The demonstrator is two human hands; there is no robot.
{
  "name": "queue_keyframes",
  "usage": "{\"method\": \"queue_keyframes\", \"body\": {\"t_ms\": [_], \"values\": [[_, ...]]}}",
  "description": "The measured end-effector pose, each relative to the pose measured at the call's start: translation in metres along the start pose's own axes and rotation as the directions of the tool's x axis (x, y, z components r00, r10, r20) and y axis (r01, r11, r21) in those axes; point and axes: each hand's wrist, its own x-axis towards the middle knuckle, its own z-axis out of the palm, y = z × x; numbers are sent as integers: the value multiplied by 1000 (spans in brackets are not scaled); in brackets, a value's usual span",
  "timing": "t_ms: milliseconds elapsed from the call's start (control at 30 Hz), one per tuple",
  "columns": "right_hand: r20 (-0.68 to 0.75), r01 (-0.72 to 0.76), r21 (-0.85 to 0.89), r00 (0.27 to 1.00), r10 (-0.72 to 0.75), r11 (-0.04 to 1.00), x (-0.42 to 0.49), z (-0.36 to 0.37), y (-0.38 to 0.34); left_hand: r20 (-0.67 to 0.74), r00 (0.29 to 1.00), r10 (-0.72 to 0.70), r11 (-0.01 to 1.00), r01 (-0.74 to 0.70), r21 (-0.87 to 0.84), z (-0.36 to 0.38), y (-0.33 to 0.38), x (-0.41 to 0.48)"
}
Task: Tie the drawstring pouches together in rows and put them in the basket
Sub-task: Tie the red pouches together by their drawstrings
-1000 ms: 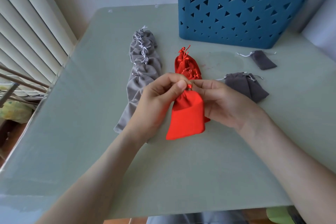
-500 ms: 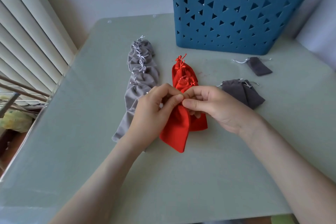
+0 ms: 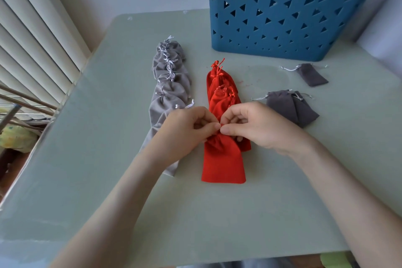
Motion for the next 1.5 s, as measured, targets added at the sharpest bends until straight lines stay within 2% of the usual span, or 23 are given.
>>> {"method": "queue_keyframes", "body": {"t_ms": [100, 233, 400, 467, 567, 633, 700, 833, 1200, 1267, 1333, 1433, 1500], "values": [[24, -28, 11, 999, 28, 1000, -2, -1, -2, -71, 989, 126, 985, -116, 129, 6, 0, 0], [-10, -54, 20, 998, 54, 998, -1, 1, -1, -121, 970, 212, 949, -174, 264, 16, -5, 0], [-21, -21, 26, 1000, 22, 999, 0, 6, -1, -215, 896, 388, 843, -251, 475, 25, -8, 1], [-24, 23, 114, 999, -20, 993, 0, 5, -3, -269, 856, 441, 823, -266, 502, 23, -7, 0], [-12, 81, 378, 997, -83, 922, -1, 0, -7, -361, 800, 480, 831, -283, 478, 17, -4, -2], [-16, 129, 375, 991, -132, 918, -2, -1, -8, -370, 778, 507, 822, -309, 478, 17, -3, -3], [-37, 172, 277, 985, -168, 945, -2, 0, -7, -371, 767, 523, 816, -324, 479, 18, -2, -3], [-107, 229, 168, 971, -214, 959, 0, 2, -7, -371, 764, 527, 819, -342, 461, 17, -1, -4], [-163, 317, 65, 939, -303, 946, -1, 4, -3, -394, 791, 469, 866, -323, 382, 17, 2, -4], [-156, 324, 61, 937, -312, 944, -1, 5, -3, -413, 819, 399, 911, -302, 282, 16, 5, -5], [-145, 331, 95, 938, -316, 939, -1, 4, -4, -459, 849, 262, 965, -231, 124, 15, 8, -5], [-126, 343, 137, 937, -327, 929, -1, 4, -5, -571, 805, 160, 985, -167, 41, 14, 8, -6], [-119, 343, 169, 938, -327, 924, -1, 5, -5, -576, 806, 138, 988, -148, 29, 13, 8, -6]]}}
